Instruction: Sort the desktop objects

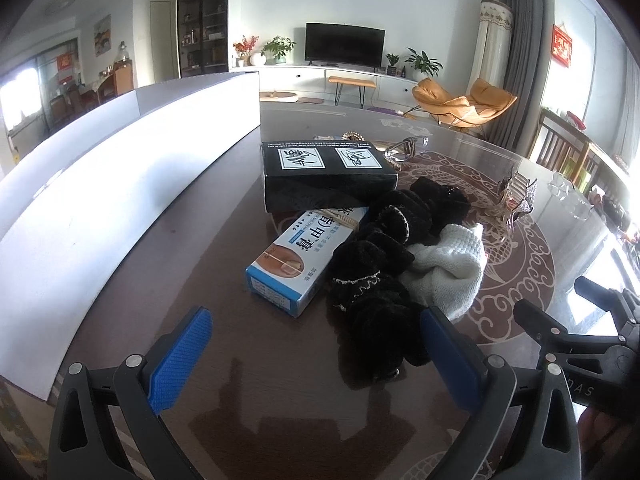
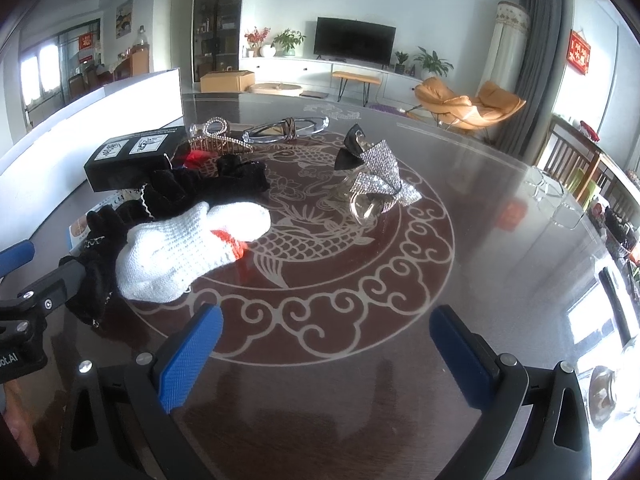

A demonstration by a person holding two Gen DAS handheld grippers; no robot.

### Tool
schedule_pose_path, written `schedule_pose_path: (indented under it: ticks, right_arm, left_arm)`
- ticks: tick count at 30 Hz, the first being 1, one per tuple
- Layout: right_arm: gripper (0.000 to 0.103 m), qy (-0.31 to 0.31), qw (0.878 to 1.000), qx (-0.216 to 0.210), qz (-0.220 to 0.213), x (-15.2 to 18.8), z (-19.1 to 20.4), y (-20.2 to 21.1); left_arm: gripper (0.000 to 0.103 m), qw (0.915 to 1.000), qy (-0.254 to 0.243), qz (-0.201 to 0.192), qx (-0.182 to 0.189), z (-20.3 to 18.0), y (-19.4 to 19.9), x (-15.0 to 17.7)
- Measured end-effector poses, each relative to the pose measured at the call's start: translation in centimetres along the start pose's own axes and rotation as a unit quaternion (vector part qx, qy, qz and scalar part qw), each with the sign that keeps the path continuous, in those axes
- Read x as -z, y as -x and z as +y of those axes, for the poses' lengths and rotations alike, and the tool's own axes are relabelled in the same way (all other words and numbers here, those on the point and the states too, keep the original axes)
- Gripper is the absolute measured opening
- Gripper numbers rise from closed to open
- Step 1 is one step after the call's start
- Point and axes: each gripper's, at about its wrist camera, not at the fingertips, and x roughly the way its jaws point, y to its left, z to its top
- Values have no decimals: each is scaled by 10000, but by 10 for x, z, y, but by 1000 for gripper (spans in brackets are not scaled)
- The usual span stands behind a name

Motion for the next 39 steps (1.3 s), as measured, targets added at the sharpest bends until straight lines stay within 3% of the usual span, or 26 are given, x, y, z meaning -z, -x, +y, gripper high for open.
schedule_pose_path:
  ticks: [13, 14, 23, 39]
  right_arm:
    - [103, -279, 9988, -380, 121, 6, -14, 3]
    - [103, -298, 9987, -400, 109, 7, -15, 5]
    - [103, -366, 9980, -493, 142, 3, -20, 7]
    - [103, -343, 9983, -438, 192, -3, -22, 6]
  left_arm:
    - [103, 9981, 582, 207, 26, 26, -9, 1]
    - [103, 9985, 445, 240, 198, 27, -9, 2]
    - [103, 9996, 120, 237, 138, 14, -9, 8]
    - [103, 9994, 106, 286, 186, 9, -7, 6]
